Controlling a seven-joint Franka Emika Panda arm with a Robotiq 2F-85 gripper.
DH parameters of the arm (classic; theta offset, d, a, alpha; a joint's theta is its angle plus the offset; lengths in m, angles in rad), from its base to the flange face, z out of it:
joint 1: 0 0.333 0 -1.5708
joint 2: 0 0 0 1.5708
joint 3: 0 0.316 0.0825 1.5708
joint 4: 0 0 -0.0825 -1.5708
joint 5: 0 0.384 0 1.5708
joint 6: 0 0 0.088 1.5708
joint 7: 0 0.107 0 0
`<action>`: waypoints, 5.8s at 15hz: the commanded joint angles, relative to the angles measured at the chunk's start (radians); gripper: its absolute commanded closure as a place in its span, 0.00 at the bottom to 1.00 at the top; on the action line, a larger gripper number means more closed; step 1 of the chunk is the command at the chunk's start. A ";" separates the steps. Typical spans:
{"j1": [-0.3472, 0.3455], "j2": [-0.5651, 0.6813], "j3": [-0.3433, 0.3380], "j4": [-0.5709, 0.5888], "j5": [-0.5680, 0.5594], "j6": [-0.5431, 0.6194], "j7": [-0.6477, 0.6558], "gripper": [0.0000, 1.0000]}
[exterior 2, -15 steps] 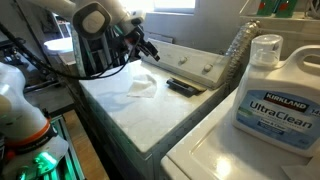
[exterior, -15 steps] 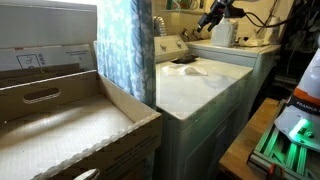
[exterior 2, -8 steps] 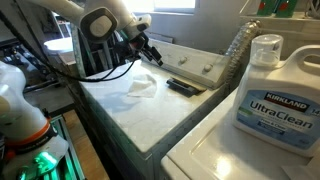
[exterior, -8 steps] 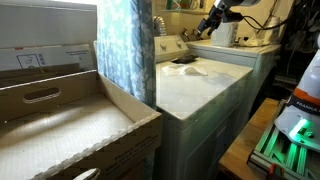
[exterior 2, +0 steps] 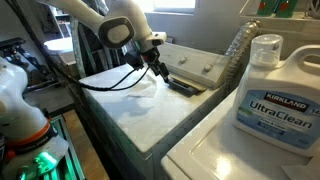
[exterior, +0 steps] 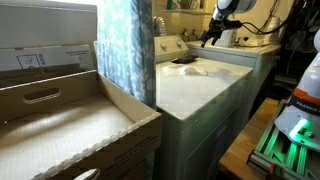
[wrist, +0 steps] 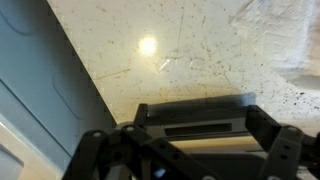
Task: Push the grey object into the detergent drawer of the washing machine on the left
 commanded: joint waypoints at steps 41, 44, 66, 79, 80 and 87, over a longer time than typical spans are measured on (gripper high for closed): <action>0.004 0.522 0.048 0.321 0.102 0.274 -0.124 0.00; -0.017 0.536 0.071 0.332 0.126 0.284 -0.157 0.00; -0.088 0.663 0.144 0.480 0.151 0.292 -0.218 0.00; -0.060 0.662 0.091 0.542 0.218 0.279 -0.043 0.00; -0.058 0.669 0.085 0.552 0.222 0.282 -0.024 0.00; -0.038 0.679 0.056 0.597 0.238 0.225 0.084 0.00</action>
